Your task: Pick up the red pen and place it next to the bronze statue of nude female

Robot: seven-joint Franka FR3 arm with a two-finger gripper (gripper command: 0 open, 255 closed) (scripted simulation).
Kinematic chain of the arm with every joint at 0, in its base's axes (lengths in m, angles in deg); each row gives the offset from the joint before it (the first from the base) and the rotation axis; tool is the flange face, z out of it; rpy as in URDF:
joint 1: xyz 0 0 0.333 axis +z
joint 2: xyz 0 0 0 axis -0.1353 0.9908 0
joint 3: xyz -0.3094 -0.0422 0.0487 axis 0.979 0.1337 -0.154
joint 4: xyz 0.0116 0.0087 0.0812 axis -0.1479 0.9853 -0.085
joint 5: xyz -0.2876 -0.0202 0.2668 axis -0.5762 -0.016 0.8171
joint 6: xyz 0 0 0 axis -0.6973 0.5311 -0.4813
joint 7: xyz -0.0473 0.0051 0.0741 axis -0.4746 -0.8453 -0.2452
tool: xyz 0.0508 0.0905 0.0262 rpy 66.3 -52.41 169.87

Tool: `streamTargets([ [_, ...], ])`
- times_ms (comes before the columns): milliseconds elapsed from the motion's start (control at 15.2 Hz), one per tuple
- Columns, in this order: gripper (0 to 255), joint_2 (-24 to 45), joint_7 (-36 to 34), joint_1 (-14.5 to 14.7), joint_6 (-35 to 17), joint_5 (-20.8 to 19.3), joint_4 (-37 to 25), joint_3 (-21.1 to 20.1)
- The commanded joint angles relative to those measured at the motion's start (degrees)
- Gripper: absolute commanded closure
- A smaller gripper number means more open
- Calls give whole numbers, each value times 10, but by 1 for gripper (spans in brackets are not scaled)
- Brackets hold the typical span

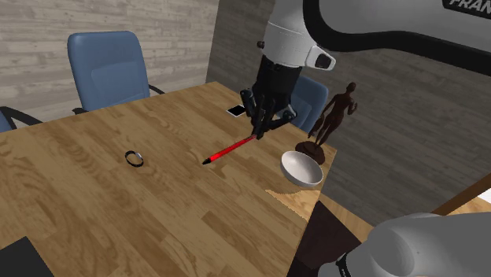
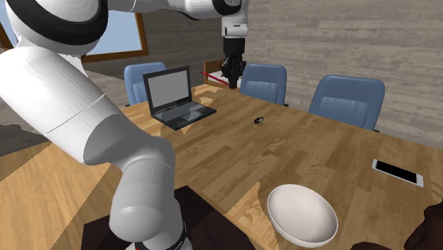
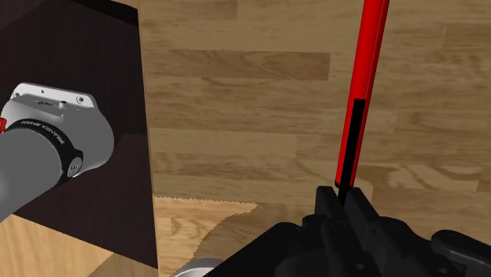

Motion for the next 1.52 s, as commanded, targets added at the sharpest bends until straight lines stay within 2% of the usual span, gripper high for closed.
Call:
streamTargets([
  [0,255,2,0,-1,15,-2,-16,3],
  [792,255,35,-15,-14,103,-22,-134,5],
  [1452,255,83,-37,-27,180,-45,-252,-9],
])
